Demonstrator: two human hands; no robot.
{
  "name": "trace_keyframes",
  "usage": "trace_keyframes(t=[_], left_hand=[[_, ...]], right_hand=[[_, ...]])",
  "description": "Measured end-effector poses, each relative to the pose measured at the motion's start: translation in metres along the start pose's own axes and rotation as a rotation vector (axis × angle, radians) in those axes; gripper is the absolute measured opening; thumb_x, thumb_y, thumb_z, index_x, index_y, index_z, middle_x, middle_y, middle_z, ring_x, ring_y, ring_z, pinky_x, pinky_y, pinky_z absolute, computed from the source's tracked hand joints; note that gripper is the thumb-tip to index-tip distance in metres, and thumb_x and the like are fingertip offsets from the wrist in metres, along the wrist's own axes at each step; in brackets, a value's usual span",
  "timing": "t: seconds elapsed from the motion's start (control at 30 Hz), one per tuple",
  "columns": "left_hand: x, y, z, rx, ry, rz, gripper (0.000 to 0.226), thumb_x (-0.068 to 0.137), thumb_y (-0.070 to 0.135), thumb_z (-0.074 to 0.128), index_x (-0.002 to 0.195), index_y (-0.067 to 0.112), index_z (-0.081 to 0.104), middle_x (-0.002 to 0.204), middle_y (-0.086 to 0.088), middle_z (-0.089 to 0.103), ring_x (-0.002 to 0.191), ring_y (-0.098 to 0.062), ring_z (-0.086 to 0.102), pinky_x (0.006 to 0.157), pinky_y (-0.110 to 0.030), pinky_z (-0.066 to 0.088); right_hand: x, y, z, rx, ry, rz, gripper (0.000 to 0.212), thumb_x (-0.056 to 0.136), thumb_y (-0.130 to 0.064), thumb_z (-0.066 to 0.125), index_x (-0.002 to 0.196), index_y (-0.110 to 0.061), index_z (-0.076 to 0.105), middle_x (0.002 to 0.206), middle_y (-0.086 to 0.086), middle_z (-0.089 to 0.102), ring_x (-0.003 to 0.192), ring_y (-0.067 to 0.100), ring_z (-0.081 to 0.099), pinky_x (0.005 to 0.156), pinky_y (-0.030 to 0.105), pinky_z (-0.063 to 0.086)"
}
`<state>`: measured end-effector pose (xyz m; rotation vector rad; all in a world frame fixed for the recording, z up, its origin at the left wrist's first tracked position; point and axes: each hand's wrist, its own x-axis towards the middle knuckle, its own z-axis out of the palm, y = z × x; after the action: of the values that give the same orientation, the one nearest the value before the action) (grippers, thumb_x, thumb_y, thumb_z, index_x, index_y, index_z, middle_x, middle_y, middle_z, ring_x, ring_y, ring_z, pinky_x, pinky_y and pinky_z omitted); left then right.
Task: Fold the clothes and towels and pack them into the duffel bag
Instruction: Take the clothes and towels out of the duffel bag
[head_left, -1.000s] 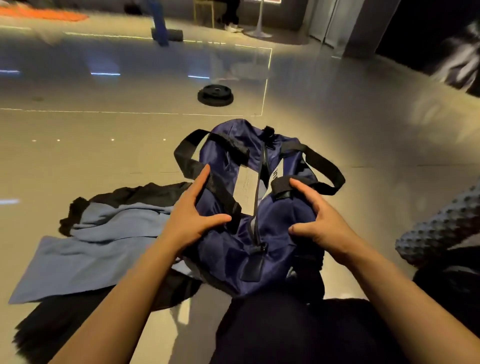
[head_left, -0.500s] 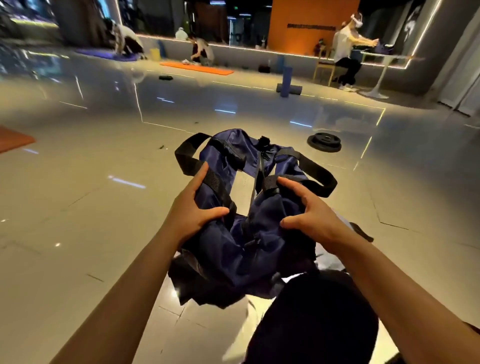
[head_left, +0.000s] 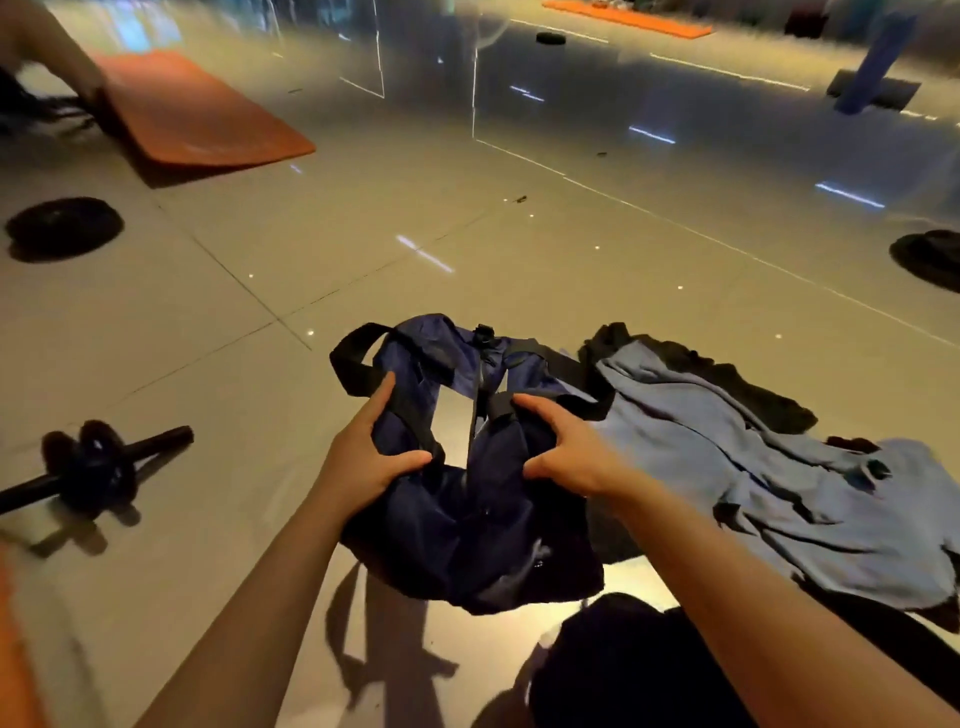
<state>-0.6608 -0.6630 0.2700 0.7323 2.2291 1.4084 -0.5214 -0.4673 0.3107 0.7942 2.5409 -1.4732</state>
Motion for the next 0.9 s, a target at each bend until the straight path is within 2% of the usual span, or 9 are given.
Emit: trace_keyframes(t=[0.13, 0.27, 0.37, 0.43, 0.53, 0.67, 0.73, 0.83, 0.9], left_hand=[[0.006, -0.033, -0.019, 0.008, 0.046, -0.102, 0.098, 0.074, 0.01, 0.081, 0.151, 0.032, 0.024, 0.144, 0.014, 0.038, 0.133, -0.01, 0.04, 0.099, -0.018, 0.032], [0.032, -0.039, -0.037, 0.021, 0.149, -0.12, 0.096, 0.077, 0.01, 0.079, 0.152, 0.03, 0.023, 0.149, 0.008, 0.038, 0.133, -0.009, 0.039, 0.097, -0.015, 0.031], [0.063, -0.039, -0.048, 0.028, 0.187, -0.082, 0.096, 0.079, 0.012, 0.078, 0.153, 0.031, 0.019, 0.15, 0.008, 0.036, 0.132, -0.004, 0.035, 0.098, -0.015, 0.03], [0.089, -0.043, -0.058, 0.039, 0.091, -0.082, 0.099, 0.082, 0.02, 0.075, 0.154, 0.033, 0.008, 0.157, 0.008, 0.023, 0.139, -0.009, 0.028, 0.107, -0.021, 0.028], [0.122, -0.059, -0.072, 0.193, 0.001, -0.188, 0.096, 0.088, 0.037, 0.067, 0.154, 0.029, -0.002, 0.162, 0.001, 0.009, 0.146, -0.018, 0.018, 0.117, -0.037, 0.022], [0.121, -0.074, -0.064, 0.364, 0.075, -0.196, 0.068, 0.093, 0.029, 0.062, 0.15, 0.017, 0.028, 0.151, -0.01, 0.031, 0.138, -0.027, 0.032, 0.11, -0.035, 0.028], [0.109, -0.077, -0.049, 0.369, 0.021, -0.121, 0.055, 0.091, 0.021, 0.064, 0.142, 0.015, 0.044, 0.142, -0.009, 0.042, 0.129, -0.026, 0.042, 0.105, -0.032, 0.034], [0.095, -0.078, -0.028, 0.33, -0.029, -0.066, 0.046, 0.09, 0.016, 0.066, 0.134, 0.015, 0.054, 0.134, -0.006, 0.051, 0.122, -0.023, 0.049, 0.1, -0.031, 0.039], [0.087, -0.075, -0.016, 0.256, -0.016, -0.064, 0.041, 0.09, 0.015, 0.065, 0.13, 0.017, 0.056, 0.128, 0.0, 0.052, 0.116, -0.018, 0.051, 0.097, -0.031, 0.043]], right_hand=[[0.037, -0.006, 0.033, -0.034, -0.112, 0.015, 0.084, 0.077, 0.0, 0.064, 0.149, -0.027, 0.03, 0.151, 0.004, 0.035, 0.131, 0.022, 0.042, 0.1, 0.031, 0.043], [0.069, -0.021, 0.043, -0.148, -0.111, -0.056, 0.084, 0.078, -0.001, 0.064, 0.15, -0.025, 0.027, 0.153, 0.004, 0.033, 0.136, 0.023, 0.037, 0.107, 0.034, 0.039], [0.098, -0.031, 0.041, -0.188, -0.025, -0.114, 0.087, 0.081, -0.001, 0.063, 0.151, -0.031, 0.02, 0.15, 0.005, 0.037, 0.119, 0.022, 0.054, 0.087, 0.027, 0.049], [0.122, -0.034, 0.036, -0.164, 0.034, -0.089, 0.092, 0.086, -0.006, 0.064, 0.153, -0.033, 0.007, 0.148, 0.01, 0.04, 0.102, 0.025, 0.062, 0.072, 0.029, 0.05], [0.151, -0.031, 0.028, -0.151, 0.035, 0.063, 0.093, 0.09, -0.018, 0.066, 0.154, -0.019, -0.002, 0.146, 0.02, 0.039, 0.121, 0.037, 0.051, 0.091, 0.043, 0.045], [0.158, -0.015, 0.027, -0.074, -0.081, 0.165, 0.088, 0.092, -0.018, 0.064, 0.154, -0.014, 0.002, 0.158, 0.014, 0.019, 0.139, 0.034, 0.032, 0.104, 0.04, 0.038], [0.155, -0.007, 0.026, -0.014, -0.137, 0.213, 0.085, 0.092, -0.016, 0.063, 0.154, -0.014, 0.004, 0.158, 0.014, 0.018, 0.137, 0.033, 0.034, 0.091, 0.03, 0.043], [0.15, 0.001, 0.02, -0.01, -0.168, 0.25, 0.077, 0.093, -0.015, 0.062, 0.153, -0.014, 0.013, 0.148, 0.018, 0.032, 0.094, 0.021, 0.053, 0.065, 0.023, 0.041], [0.148, 0.004, 0.017, -0.013, -0.166, 0.26, 0.07, 0.093, -0.015, 0.061, 0.149, -0.019, 0.02, 0.142, 0.019, 0.038, 0.089, 0.022, 0.051, 0.064, 0.026, 0.041]])
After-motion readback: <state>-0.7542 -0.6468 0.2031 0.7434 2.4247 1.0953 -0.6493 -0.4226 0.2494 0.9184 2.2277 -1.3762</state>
